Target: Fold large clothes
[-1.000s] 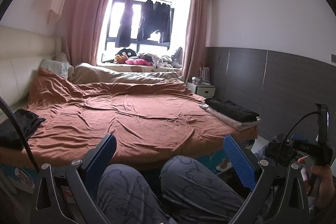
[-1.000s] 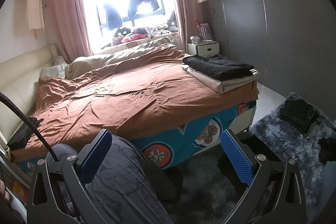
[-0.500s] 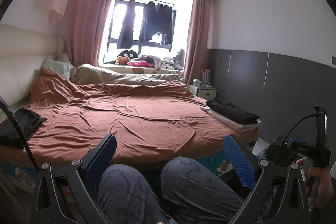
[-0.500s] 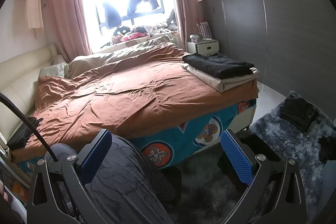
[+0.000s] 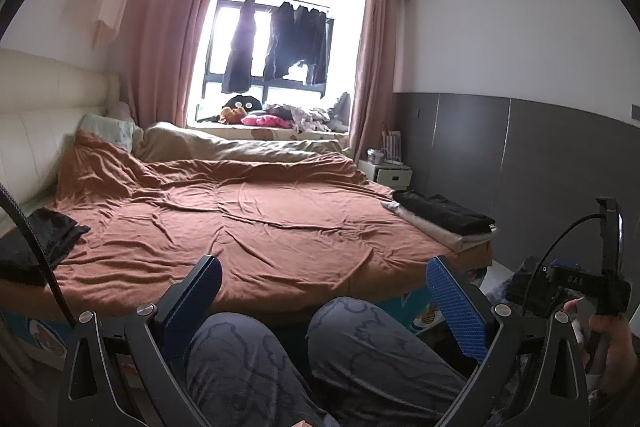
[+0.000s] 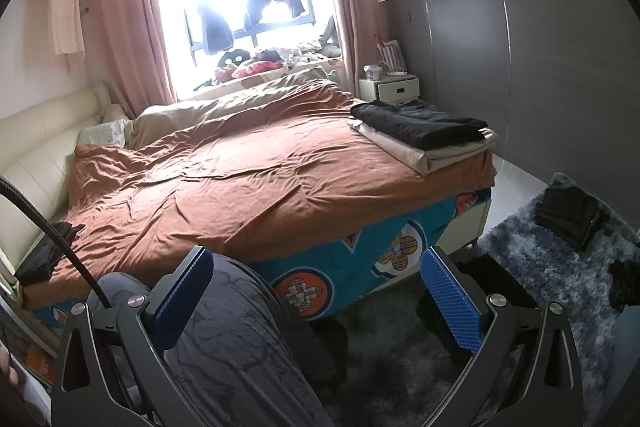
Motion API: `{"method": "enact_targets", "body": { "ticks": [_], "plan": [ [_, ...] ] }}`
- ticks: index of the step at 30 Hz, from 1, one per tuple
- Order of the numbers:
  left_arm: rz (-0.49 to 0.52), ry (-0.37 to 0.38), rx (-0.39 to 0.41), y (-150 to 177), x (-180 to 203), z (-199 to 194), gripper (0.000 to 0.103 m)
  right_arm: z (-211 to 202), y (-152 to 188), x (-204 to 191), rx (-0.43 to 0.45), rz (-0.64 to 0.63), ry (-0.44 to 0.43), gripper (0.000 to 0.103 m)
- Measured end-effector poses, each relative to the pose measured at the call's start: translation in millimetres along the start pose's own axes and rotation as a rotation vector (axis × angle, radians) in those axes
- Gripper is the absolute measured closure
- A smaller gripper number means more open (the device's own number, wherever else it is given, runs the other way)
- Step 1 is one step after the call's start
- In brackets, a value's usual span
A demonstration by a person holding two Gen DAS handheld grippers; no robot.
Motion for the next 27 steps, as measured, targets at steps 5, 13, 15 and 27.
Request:
{"method": "enact_targets", "body": {
  "ticks": [5,13,15,27],
  "plan": [
    [-0.003,0.002,0.002,-0.5,-0.3,-0.5,0.0,-1.2,0.5,-3.4,-0.002,0.0,-0.002,0.0],
    [-0.014,0.01,0.011,0.1,0.0,-3.0,0.0,-0.5,0.4,-2.9,-0.005,-0.001,0.0,0.0],
    [-0.02,0.012,0.014,0.0,0.0,-4.0,0.0,0.4,0.6,-2.8,-0.008,-0.001,0.0,0.0],
    [-0.021,0.016,0.014,-0.7,-1.2,-6.0,0.0,1.0,-0.6,-2.5,-0.006,-0.005,0.003,0.0]
  ]
}}
Point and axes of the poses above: each gripper's, at about its wrist camera, not at the fingertips, and z roughly the way its jaws point, x to its right, y to its underside, the point moved 8 cm from there along z, roughly the way its jaws point, and after that the axes turned 14 degrees about -z, right-handed, at the moved point
